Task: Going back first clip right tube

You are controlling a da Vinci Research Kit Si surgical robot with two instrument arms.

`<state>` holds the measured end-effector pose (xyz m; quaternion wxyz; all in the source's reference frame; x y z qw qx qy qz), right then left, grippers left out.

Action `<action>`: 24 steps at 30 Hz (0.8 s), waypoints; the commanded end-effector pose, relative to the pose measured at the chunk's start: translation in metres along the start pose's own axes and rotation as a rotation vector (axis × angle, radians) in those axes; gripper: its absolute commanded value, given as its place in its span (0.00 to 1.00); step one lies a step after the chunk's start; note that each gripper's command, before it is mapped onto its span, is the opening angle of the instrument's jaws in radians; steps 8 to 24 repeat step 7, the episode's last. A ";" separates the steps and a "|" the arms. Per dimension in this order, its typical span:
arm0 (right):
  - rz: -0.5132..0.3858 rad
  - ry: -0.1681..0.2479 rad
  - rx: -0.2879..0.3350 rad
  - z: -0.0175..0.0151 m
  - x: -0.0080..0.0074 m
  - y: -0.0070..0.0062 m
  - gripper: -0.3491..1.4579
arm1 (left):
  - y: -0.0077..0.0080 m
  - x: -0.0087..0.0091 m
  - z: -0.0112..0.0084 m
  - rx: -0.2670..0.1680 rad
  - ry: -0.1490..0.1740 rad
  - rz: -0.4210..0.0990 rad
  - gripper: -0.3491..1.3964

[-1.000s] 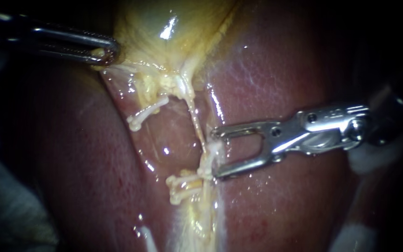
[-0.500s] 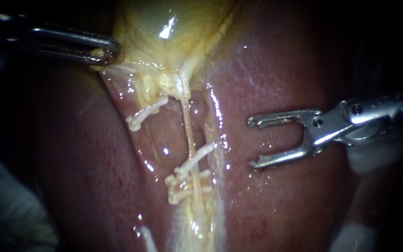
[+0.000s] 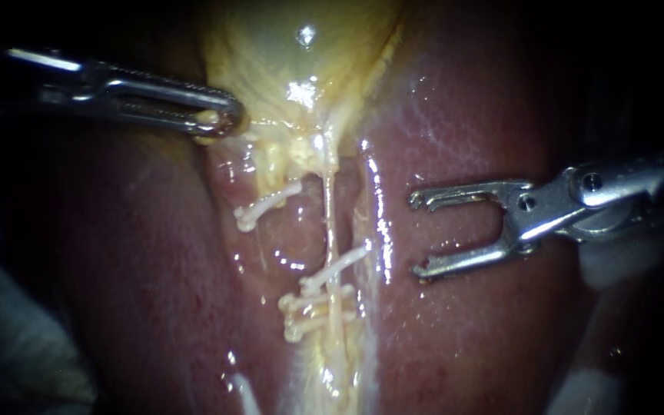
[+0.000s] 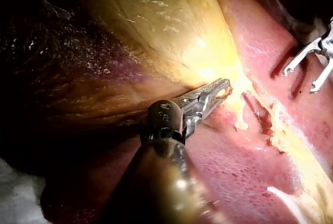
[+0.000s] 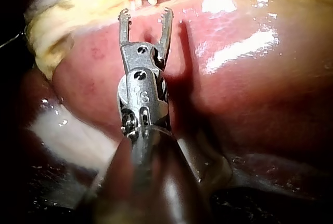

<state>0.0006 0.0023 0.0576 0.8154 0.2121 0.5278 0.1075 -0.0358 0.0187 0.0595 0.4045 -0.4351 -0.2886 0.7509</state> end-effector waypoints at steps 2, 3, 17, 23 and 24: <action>0.000 0.000 -0.001 0.0000 0.0000 -0.0001 0.47 | -0.0003 -0.0001 0.0000 -0.001 -0.005 -0.001 0.00; 0.000 0.000 0.000 0.0000 0.0000 -0.0001 0.47 | -0.0004 -0.0002 -0.0001 -0.001 -0.005 -0.001 0.00; 0.001 0.000 -0.001 0.0000 0.0001 -0.0002 0.47 | -0.0004 -0.0002 -0.0002 -0.002 -0.005 -0.001 0.00; 0.001 0.000 -0.001 0.0000 0.0001 -0.0002 0.47 | -0.0004 -0.0002 -0.0002 -0.002 -0.005 -0.001 0.00; 0.001 0.000 -0.001 0.0000 0.0001 -0.0002 0.47 | -0.0004 -0.0002 -0.0002 -0.002 -0.005 -0.001 0.00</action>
